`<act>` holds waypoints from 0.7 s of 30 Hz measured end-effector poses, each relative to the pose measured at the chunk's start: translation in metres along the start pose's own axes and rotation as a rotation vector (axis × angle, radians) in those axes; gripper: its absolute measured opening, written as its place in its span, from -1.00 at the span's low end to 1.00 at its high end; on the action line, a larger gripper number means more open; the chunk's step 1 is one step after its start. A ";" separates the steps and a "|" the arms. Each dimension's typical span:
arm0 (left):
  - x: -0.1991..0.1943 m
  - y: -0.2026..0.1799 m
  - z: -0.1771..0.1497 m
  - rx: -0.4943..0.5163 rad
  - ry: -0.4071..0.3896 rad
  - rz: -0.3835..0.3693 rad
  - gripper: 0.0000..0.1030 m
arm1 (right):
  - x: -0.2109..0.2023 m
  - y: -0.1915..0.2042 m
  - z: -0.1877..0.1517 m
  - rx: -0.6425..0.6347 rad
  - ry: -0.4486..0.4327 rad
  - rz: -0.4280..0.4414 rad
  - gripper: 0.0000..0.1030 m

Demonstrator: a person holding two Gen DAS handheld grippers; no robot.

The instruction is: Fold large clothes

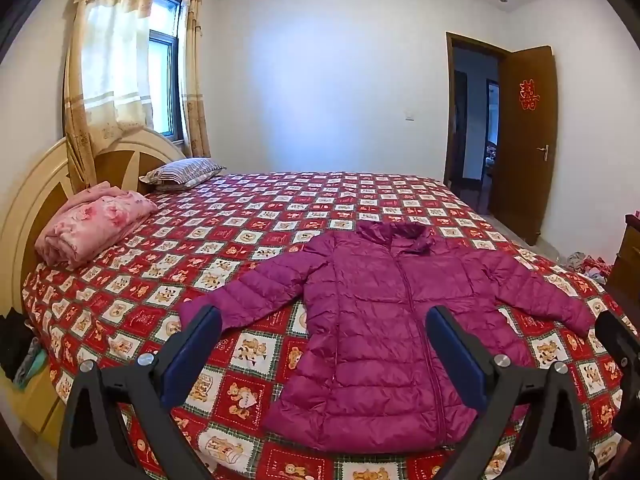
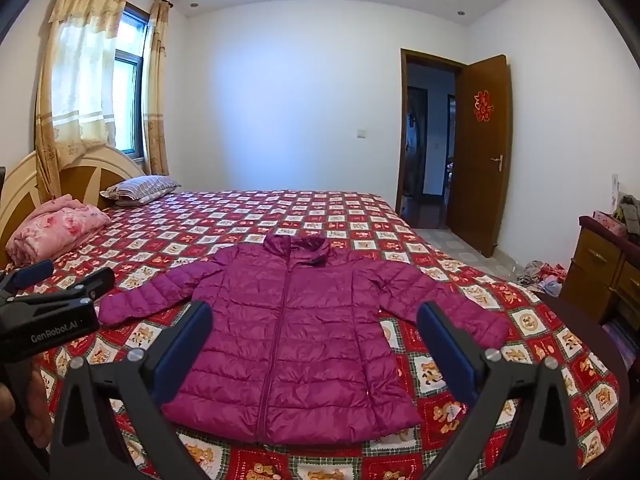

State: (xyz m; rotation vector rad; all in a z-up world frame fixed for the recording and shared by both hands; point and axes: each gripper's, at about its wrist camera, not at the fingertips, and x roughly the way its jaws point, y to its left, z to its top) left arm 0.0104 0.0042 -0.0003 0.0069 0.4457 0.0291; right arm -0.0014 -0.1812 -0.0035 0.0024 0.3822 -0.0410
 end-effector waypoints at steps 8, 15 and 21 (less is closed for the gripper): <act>0.005 0.003 -0.002 0.001 0.008 0.013 0.98 | 0.004 0.000 -0.002 0.005 0.013 -0.002 1.00; 0.005 0.003 -0.003 0.003 0.008 0.018 0.98 | 0.005 0.000 -0.002 0.004 0.016 -0.002 1.00; 0.006 0.005 -0.003 0.001 0.007 0.020 0.98 | 0.005 0.000 -0.003 0.004 0.016 -0.003 1.00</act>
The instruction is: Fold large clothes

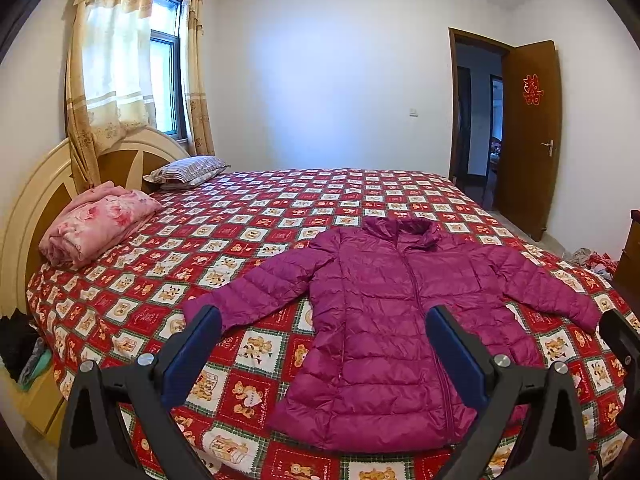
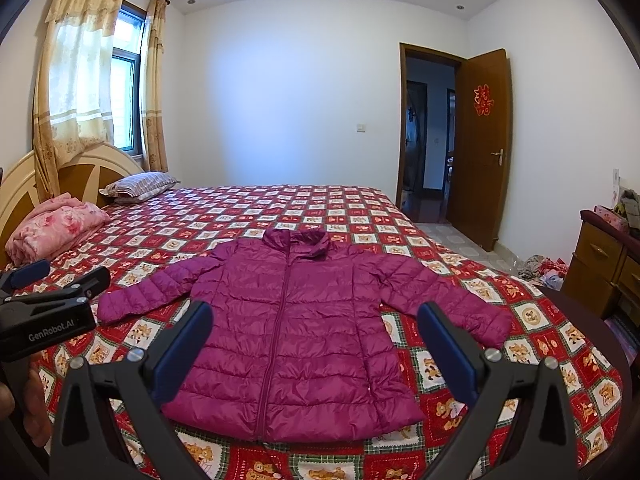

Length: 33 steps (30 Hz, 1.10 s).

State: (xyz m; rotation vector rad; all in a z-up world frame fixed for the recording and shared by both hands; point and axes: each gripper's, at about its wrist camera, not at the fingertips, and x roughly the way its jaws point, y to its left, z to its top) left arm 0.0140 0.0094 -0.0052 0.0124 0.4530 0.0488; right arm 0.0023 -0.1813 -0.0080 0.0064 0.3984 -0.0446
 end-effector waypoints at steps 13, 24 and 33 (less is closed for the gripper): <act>0.002 0.003 -0.002 -0.006 0.002 0.008 0.98 | 0.002 0.001 0.000 0.001 0.006 0.000 1.00; 0.003 0.004 -0.003 -0.006 0.005 0.011 0.98 | 0.003 0.001 -0.001 0.001 0.006 0.000 1.00; 0.004 0.004 -0.003 -0.007 0.006 0.013 0.98 | 0.004 0.001 -0.003 0.000 0.009 0.002 1.00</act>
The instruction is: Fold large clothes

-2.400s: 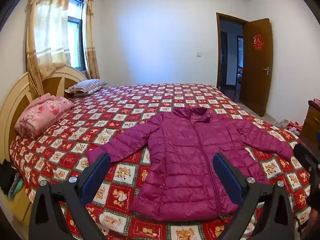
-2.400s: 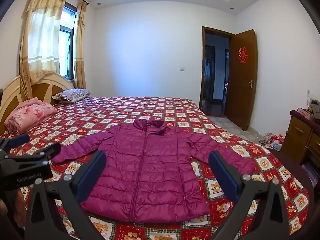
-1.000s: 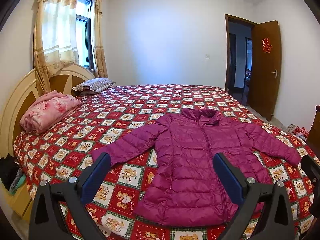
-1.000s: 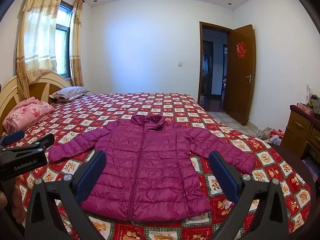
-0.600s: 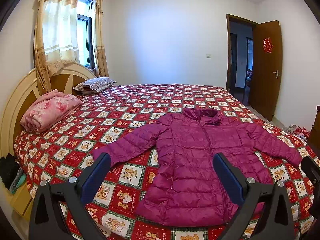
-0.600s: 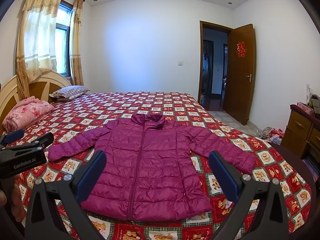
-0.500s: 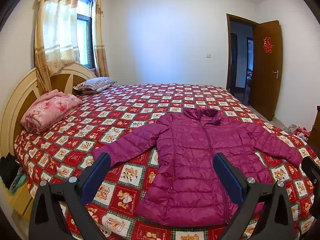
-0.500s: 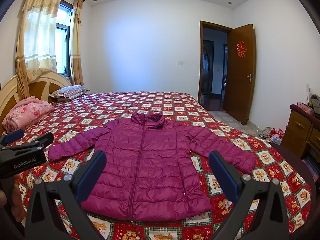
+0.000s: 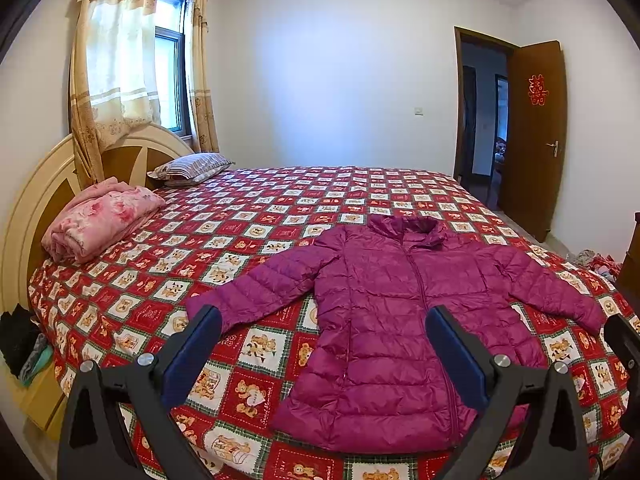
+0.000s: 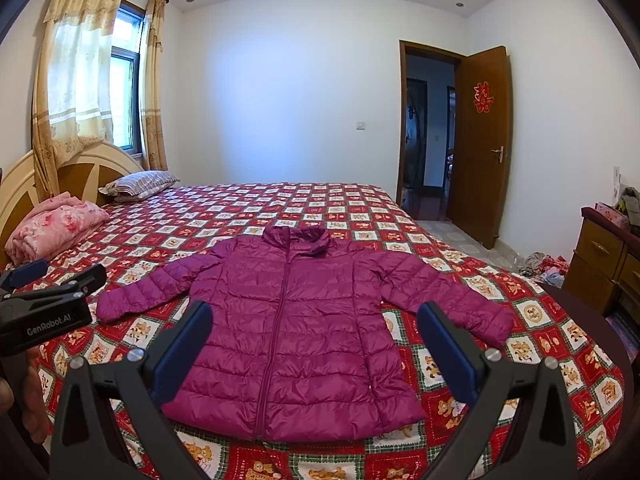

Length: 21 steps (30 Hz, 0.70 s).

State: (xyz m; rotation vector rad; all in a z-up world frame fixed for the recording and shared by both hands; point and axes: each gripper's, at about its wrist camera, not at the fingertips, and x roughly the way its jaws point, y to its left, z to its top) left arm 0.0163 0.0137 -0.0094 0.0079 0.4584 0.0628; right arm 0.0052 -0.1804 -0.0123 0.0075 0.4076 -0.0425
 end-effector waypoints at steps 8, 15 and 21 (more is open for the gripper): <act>0.001 0.001 -0.001 -0.004 0.003 0.001 0.98 | 0.002 0.003 -0.002 -0.002 0.008 0.004 1.00; 0.005 0.002 -0.004 -0.003 0.012 0.005 0.98 | 0.003 0.004 -0.002 -0.002 0.008 0.008 1.00; 0.015 0.001 -0.006 0.008 0.031 0.015 0.98 | 0.010 0.001 -0.003 -0.003 0.022 0.013 1.00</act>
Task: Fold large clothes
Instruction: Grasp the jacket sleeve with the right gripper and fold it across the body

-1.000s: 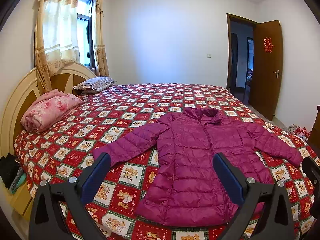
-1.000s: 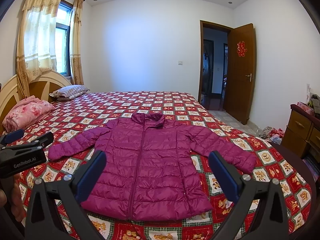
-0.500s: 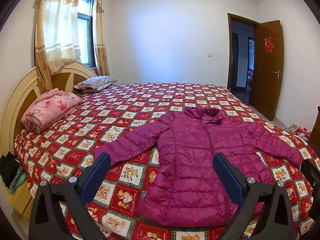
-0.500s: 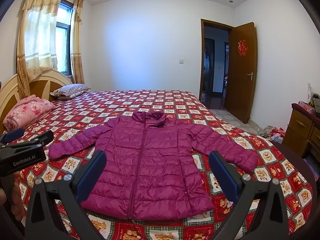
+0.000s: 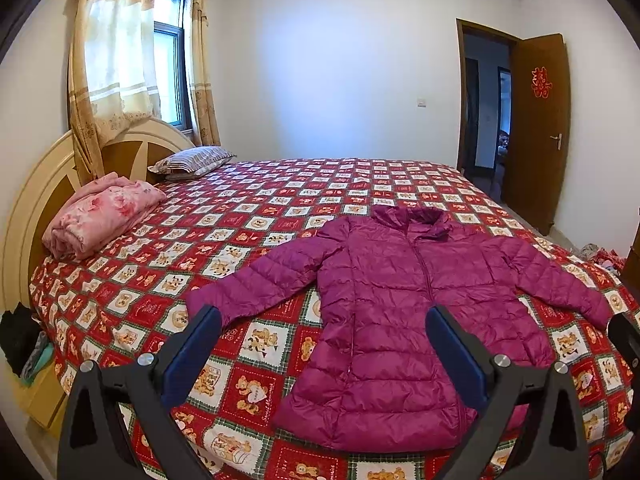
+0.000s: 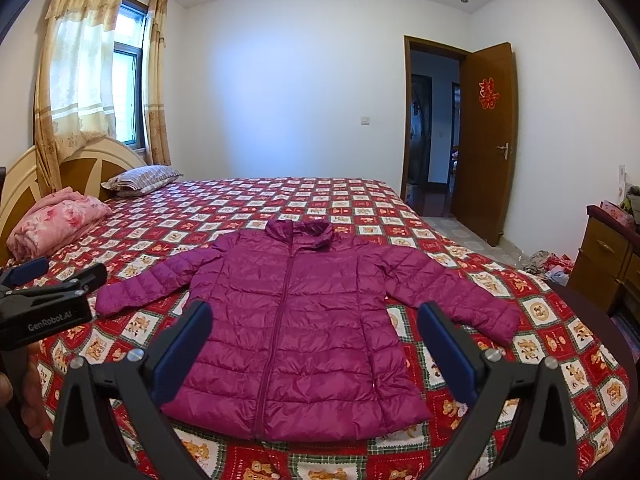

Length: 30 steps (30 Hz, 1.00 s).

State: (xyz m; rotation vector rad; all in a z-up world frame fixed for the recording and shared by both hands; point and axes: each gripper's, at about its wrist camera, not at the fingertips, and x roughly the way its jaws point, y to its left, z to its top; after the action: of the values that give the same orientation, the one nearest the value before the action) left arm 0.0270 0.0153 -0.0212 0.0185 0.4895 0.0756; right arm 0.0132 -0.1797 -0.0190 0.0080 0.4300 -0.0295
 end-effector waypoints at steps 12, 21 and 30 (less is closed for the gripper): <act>0.076 -0.006 -0.012 0.087 0.067 0.002 0.98 | 0.096 -0.125 -0.038 0.243 0.198 -0.149 1.00; 0.171 -0.004 -0.022 0.054 0.156 0.060 0.98 | 0.159 -0.252 -0.064 0.444 0.329 -0.337 0.83; 0.234 -0.002 -0.032 0.095 0.172 0.182 0.98 | 0.202 -0.325 -0.081 0.605 0.394 -0.368 0.31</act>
State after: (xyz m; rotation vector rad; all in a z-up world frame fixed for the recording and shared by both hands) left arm 0.2183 0.0315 -0.1594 0.1506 0.6625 0.2336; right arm 0.1531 -0.5090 -0.1770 0.5378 0.7988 -0.5266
